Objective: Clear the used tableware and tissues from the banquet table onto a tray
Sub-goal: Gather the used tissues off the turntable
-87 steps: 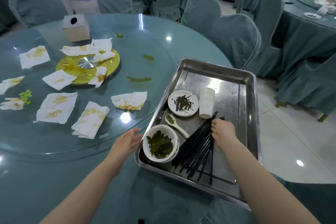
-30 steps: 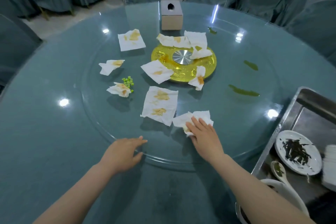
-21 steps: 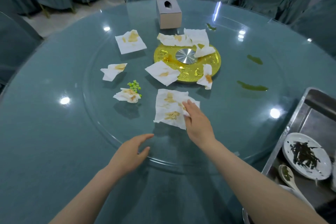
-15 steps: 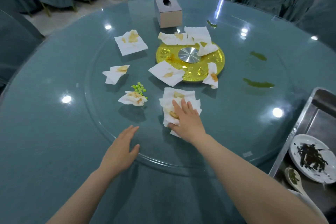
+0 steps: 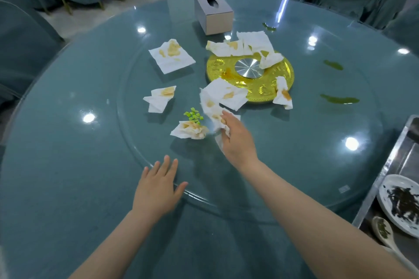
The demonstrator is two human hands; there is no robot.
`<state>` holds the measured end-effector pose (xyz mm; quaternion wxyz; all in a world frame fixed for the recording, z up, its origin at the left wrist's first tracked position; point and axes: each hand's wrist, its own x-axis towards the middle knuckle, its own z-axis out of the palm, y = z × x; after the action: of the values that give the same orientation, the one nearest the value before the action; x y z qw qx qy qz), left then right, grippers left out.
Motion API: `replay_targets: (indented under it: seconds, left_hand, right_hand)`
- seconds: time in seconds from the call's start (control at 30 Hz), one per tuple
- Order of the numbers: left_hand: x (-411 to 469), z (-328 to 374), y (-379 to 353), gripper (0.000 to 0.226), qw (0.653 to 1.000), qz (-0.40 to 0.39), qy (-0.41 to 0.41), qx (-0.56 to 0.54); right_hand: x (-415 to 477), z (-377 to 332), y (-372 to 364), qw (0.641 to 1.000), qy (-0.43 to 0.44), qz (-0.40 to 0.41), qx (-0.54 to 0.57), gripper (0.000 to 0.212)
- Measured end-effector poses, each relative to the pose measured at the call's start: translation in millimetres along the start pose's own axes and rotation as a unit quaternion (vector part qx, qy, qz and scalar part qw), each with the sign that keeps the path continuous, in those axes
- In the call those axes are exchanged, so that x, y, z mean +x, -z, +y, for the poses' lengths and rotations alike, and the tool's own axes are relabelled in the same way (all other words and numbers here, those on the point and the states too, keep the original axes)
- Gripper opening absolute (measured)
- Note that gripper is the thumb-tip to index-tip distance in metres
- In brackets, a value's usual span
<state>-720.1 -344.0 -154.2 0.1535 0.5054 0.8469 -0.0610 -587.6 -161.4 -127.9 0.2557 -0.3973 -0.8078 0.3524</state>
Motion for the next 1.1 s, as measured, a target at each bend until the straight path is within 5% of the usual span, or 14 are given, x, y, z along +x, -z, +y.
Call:
replay_targets:
  seconds: [0.17, 0.3, 0.37, 0.47, 0.6, 0.73, 0.97, 1.1]
  left_hand:
    - [-15, 13, -4, 0.062, 0.998, 0.018, -0.049, -0.044]
    - [-19, 20, -5, 0.051, 0.989, 0.015, -0.102, -0.101]
    - [-19, 23, -5, 0.045, 0.981, -0.006, -0.125, -0.148]
    - [-18, 31, -2, 0.039, 0.964, -0.035, -0.149, -0.218]
    - [-20, 34, -2, 0.035, 0.934, -0.018, -0.098, -0.343]
    - [-19, 21, -4, 0.037, 0.932, 0.036, -0.038, -0.359]
    - [-15, -1, -1, 0.042, 0.924, 0.096, 0.02, -0.369]
    - [-14, -14, -3, 0.045, 0.931, 0.105, 0.03, -0.349]
  right_hand:
    - [5, -4, -31, 0.986, 0.056, -0.097, -0.122, 0.049]
    - [2, 17, -36, 0.949, 0.011, -0.18, -0.258, 0.067]
    - [1, 27, -30, 0.94, 0.006, -0.186, -0.285, 0.054]
    - [-2, 28, -16, 0.955, 0.02, -0.133, -0.262, 0.036]
    - [-4, 13, 12, 0.996, -0.037, 0.062, -0.043, 0.046]
    - [0, 0, 31, 0.992, -0.036, 0.118, 0.019, 0.047]
    - [5, -16, -5, 0.995, 0.018, -0.055, -0.08, 0.047]
    - [7, -7, -34, 0.96, 0.038, -0.191, -0.203, 0.052]
